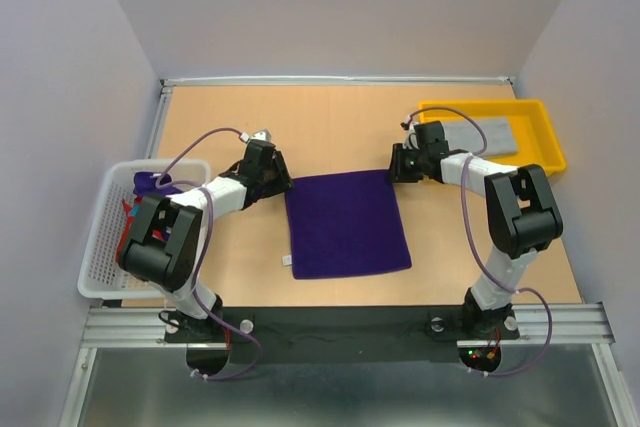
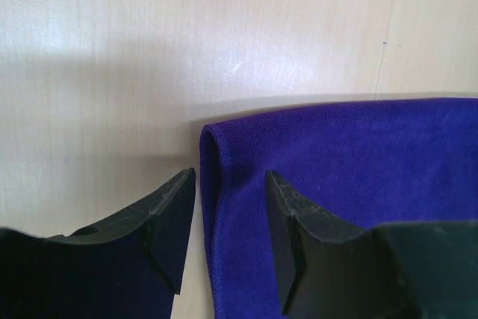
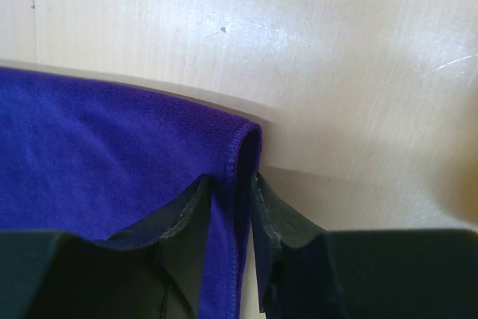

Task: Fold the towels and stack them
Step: Fold the towel

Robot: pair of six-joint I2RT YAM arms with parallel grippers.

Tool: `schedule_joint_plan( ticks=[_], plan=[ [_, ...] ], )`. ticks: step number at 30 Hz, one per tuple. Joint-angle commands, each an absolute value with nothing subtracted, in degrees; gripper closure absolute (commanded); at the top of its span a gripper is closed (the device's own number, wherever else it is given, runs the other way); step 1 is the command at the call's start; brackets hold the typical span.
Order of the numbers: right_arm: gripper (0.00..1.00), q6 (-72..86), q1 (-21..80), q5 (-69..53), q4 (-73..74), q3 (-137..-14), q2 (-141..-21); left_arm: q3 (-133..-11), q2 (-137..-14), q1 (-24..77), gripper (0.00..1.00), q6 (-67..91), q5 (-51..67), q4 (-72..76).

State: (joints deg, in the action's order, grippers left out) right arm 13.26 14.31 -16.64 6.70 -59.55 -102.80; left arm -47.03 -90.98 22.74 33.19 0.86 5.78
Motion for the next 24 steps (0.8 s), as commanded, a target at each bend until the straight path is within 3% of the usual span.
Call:
schedule_joint_plan(
  ticks=[1, 17, 20, 24],
  plan=[
    [0.68, 12.9, 14.3, -19.1, 3.8, -62.1, -101.9, -48.8, -90.7, 22.5, 0.47, 32.1, 1.1, 7.5],
    [0.78, 13.6, 14.3, -21.0, 3.3, -62.0, -102.0, -48.3, -92.3, 22.5, 0.59, 32.8, 3.2, 8.4],
    [0.80, 13.6, 14.3, -21.1, 3.3, -62.0, -101.9, -48.3, -92.4, 22.5, 0.68, 32.9, 3.3, 8.5],
    [0.93, 13.7, 14.3, -20.5, 3.4, -61.9, -100.7, -48.7, -91.8, 22.5, 0.84, 32.6, 3.1, 7.8]
  ],
)
